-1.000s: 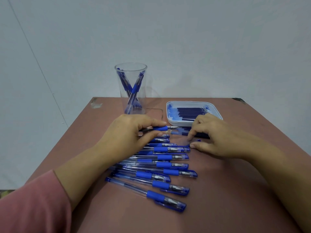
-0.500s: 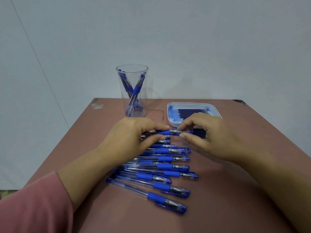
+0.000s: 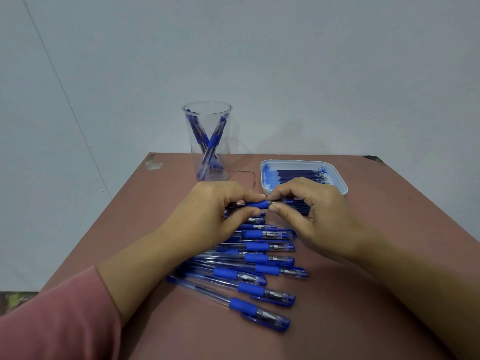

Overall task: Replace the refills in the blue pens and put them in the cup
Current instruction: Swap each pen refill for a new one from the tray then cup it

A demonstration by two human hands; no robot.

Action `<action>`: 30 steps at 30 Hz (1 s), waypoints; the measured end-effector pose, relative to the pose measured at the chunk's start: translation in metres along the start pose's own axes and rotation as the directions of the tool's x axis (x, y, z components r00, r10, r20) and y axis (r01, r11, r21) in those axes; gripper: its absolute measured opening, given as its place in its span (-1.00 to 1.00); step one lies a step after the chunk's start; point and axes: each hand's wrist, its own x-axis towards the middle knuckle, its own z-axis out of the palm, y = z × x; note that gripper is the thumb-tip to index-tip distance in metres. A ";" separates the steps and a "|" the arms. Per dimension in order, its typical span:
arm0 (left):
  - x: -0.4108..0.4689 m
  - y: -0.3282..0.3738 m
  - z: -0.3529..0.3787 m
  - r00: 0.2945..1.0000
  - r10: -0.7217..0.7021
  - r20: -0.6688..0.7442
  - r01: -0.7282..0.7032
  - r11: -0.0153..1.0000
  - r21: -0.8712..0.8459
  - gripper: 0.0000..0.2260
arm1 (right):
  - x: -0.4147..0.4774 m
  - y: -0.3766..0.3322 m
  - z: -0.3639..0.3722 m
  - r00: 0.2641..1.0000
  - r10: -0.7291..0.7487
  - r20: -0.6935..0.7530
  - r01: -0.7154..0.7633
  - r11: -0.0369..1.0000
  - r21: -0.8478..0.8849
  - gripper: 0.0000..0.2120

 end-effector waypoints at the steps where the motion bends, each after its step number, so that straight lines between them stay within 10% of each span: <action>1: 0.001 0.000 -0.001 1.000 0.000 0.016 0.000 1.000 0.024 -0.77 | 0.001 0.000 -0.001 1.000 0.020 0.015 -0.020 1.000 0.010 -0.89; 15: -0.031 0.022 -0.004 0.855 -0.410 0.318 0.243 0.858 0.453 -0.18 | 0.015 0.012 -0.041 0.923 0.358 -0.139 -0.293 0.890 0.349 -0.87; 30: -0.037 0.014 0.006 0.829 -0.441 0.345 0.252 0.844 0.473 -0.23 | 0.140 0.001 -0.028 0.838 0.339 -0.428 -0.134 0.888 0.441 -0.94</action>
